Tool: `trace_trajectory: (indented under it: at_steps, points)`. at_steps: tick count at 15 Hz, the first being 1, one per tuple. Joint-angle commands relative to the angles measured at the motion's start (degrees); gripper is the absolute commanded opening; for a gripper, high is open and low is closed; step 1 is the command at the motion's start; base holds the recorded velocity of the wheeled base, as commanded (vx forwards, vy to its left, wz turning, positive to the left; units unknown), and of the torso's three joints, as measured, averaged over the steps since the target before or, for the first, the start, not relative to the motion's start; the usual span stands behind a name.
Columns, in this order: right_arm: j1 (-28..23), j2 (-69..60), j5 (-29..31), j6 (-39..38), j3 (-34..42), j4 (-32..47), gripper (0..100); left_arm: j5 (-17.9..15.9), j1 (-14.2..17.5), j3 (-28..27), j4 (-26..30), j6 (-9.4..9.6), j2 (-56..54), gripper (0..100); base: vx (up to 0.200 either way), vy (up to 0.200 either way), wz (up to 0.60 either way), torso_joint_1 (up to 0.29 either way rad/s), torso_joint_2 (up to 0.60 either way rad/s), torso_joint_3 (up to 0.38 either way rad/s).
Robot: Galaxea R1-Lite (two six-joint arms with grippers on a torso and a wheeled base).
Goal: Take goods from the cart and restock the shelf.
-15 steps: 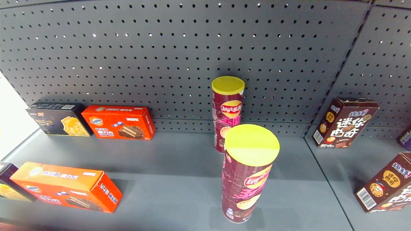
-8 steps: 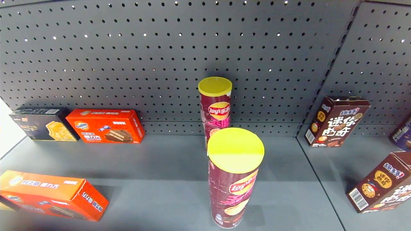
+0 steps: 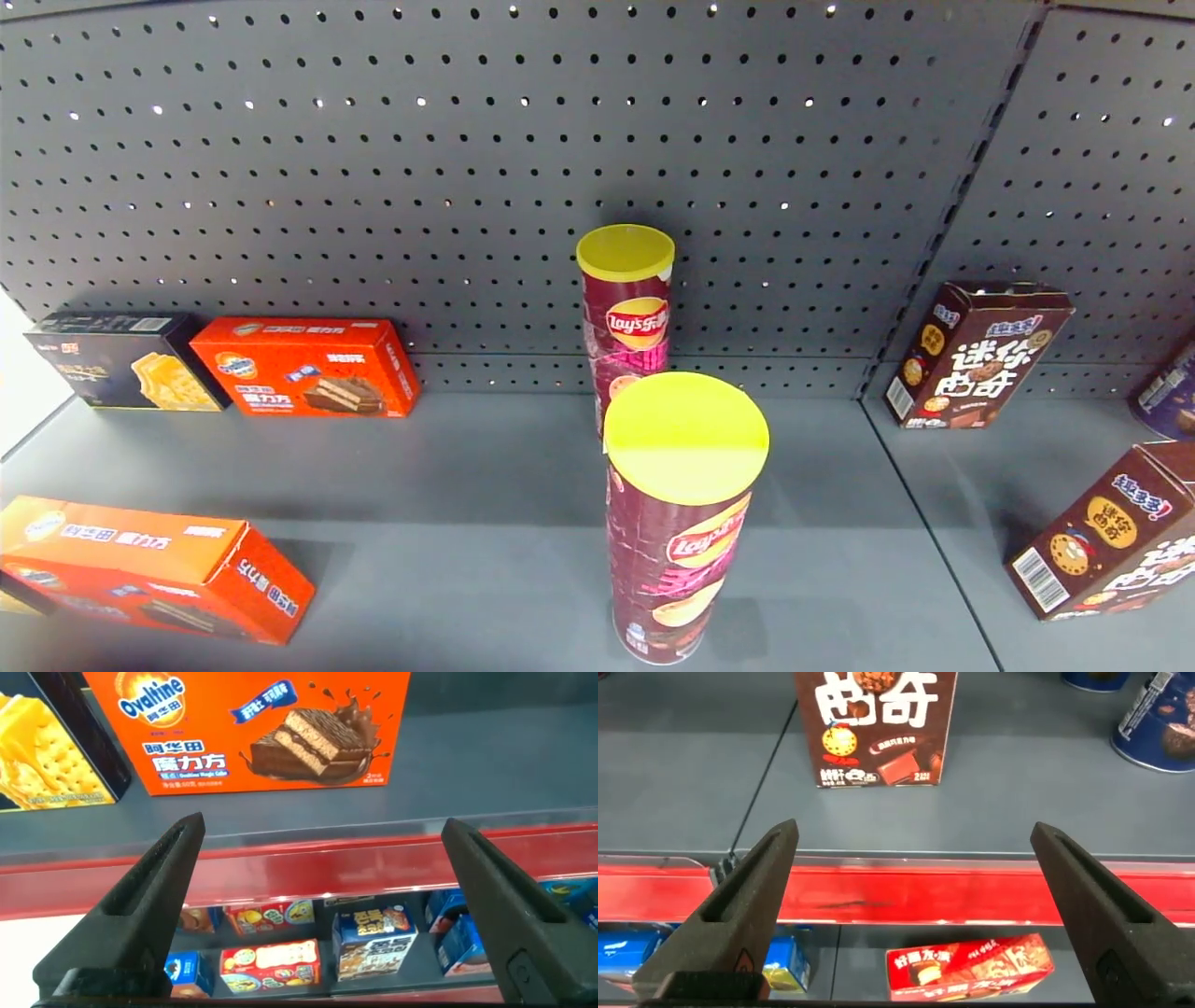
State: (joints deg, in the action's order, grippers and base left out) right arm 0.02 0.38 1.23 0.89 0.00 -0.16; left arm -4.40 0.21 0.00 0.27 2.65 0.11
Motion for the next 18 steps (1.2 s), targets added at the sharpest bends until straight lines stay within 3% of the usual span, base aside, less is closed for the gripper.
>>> trace_trajectory:
  at_steps: [1,8,9,10,12,16,18]
  points:
    - [-0.02,0.06,-0.09,0.08,0.00,-0.02,100,0.01,-0.03,0.00,0.00,-0.01,-0.02,100,0.000,0.000,0.00,0.000,0.00,0.000]
    - [-0.11,-0.03,0.35,0.16,0.00,-0.02,100,0.01,-0.03,0.00,0.00,-0.10,-0.02,100,0.000,0.000,0.00,0.000,0.00,0.000]
    - [0.68,5.33,1.58,-3.70,-13.80,1.83,100,0.01,-0.03,0.00,0.00,0.08,-0.02,100,0.000,0.000,0.00,0.000,0.00,0.000]
    - [2.35,11.14,0.79,-5.90,-17.84,7.19,100,0.09,-0.03,0.00,0.00,-0.10,-0.02,100,0.000,0.000,0.00,0.000,0.00,0.000]
    - [6.74,10.78,-1.06,-6.08,-22.85,7.37,100,0.09,-0.03,0.00,0.00,-0.10,-0.02,100,0.000,0.000,0.00,0.000,0.00,0.000]
    - [15.36,24.76,-3.78,-1.59,-32.17,3.67,100,0.01,-0.03,0.00,0.00,-0.10,-0.02,100,0.000,0.000,0.00,0.000,0.00,0.000]
    - [19.58,33.99,-4.22,3.07,-34.19,-3.62,100,0.01,-0.03,0.00,0.00,-0.10,-0.02,100,0.000,0.000,0.00,0.000,0.00,0.000]
